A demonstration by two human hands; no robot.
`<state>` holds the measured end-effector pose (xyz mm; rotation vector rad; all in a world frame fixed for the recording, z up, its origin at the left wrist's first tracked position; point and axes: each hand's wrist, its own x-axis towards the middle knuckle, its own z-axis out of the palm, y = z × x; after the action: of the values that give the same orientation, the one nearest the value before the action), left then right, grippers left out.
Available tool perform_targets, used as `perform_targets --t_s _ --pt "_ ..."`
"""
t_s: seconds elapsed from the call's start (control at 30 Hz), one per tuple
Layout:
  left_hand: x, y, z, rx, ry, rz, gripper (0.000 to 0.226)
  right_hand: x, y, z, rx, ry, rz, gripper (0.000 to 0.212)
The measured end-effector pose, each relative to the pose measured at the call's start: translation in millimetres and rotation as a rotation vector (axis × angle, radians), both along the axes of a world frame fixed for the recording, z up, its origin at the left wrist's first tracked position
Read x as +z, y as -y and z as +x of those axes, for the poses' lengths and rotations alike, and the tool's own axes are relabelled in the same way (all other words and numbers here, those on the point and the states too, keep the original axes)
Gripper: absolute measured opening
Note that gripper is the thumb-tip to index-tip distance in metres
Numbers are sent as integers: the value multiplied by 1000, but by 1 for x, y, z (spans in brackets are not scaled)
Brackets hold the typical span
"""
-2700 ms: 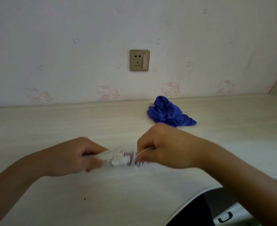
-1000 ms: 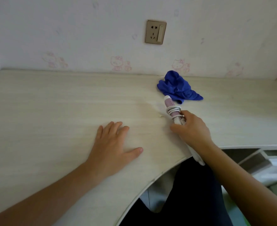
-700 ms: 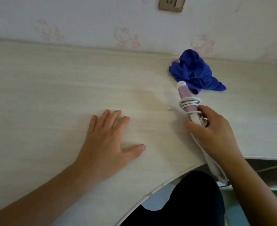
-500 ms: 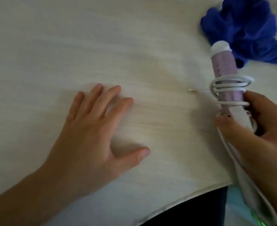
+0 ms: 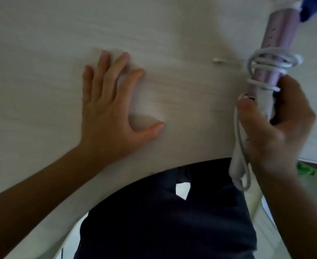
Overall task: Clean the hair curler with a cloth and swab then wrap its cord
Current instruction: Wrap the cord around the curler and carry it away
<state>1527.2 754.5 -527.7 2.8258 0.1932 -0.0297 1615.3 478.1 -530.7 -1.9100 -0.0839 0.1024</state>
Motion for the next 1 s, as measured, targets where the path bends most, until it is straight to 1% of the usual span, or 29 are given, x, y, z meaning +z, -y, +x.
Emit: perform_targets --t_s 0.03,0.1,0.17,0.23,0.3,0.4,0.5,0.57,0.67,0.77,0.87,0.93,1.0 --pt "0 0 0 16 -24 -16 95 8 -12 -5 -37 -27 22 25" --pt "4 2 -4 61 -78 -50 97 12 -29 1 -15 -117 -42 29" --pt "12 4 -6 114 -142 -62 99 20 -35 0 -41 -220 -31 31" --pt "23 2 -7 155 -219 -69 99 33 -39 -1 -28 -298 -33 26" --pt "40 3 -13 144 -285 -97 94 51 -35 -14 -28 -377 -50 19" --pt "72 27 -30 93 -357 -226 82 87 2 -48 -63 -503 -55 15" --pt "109 66 -40 64 -447 -343 75 128 51 -71 -135 -525 -69 14" --pt "133 89 -47 32 -478 -384 73 153 83 -89 -175 -540 -80 12" --pt "177 125 -64 -43 -543 -453 70 190 134 -138 -207 -589 -99 11" --pt "225 157 -67 -123 -616 -557 63 227 176 -179 -259 -631 -145 18" --pt "265 173 -79 -198 -639 -583 59 260 197 -225 -306 -657 -87 19" --pt "284 181 -89 -238 -641 -585 56 277 208 -258 -325 -670 -54 23" --pt "300 195 -84 -291 -626 -571 53 290 221 -276 -393 -642 -30 25"
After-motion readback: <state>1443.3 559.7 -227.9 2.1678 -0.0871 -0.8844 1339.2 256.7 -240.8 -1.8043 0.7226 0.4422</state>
